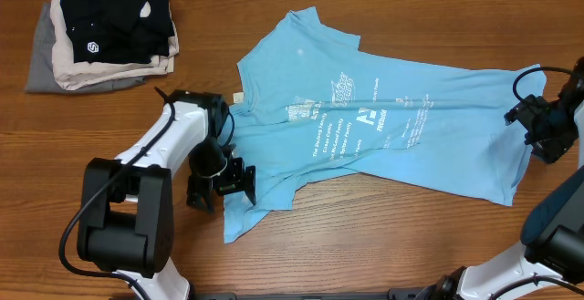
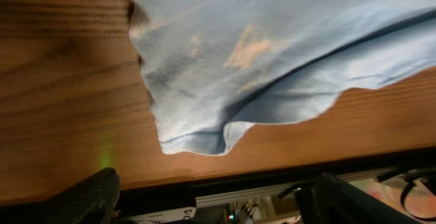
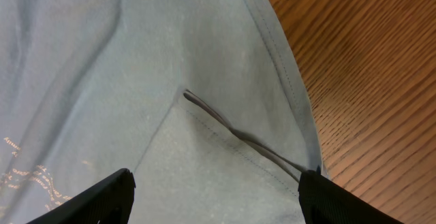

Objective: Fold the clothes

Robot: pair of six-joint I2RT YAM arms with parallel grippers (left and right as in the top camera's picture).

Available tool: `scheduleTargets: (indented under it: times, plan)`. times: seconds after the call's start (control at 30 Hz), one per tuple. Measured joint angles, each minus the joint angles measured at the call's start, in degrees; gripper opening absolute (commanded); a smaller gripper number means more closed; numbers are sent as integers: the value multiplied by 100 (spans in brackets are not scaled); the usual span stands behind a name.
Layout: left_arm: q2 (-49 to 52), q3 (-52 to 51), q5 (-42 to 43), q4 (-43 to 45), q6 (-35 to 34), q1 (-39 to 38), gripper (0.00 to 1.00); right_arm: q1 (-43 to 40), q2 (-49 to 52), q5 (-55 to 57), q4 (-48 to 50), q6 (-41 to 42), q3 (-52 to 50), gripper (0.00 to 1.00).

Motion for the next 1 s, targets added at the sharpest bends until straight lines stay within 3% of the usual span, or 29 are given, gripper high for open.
scheduleTargets:
  times: [0.1,0.47,0.8,1.0]
  plan:
    - [0,-291,-50,291,-122,0,85,0,0,-2,2,0,0,80]
    - [7,-1147,-166,1150,-581,96,84,0,0,0,-15,2,-2,80]
    - [-350,-1598,-140,1578,-866,485,48,0,0,0,-98,4,-4,80]
    - [-378,-1663,-223,1620,-870,533,42,0,0,-37,-98,57,-4,80]
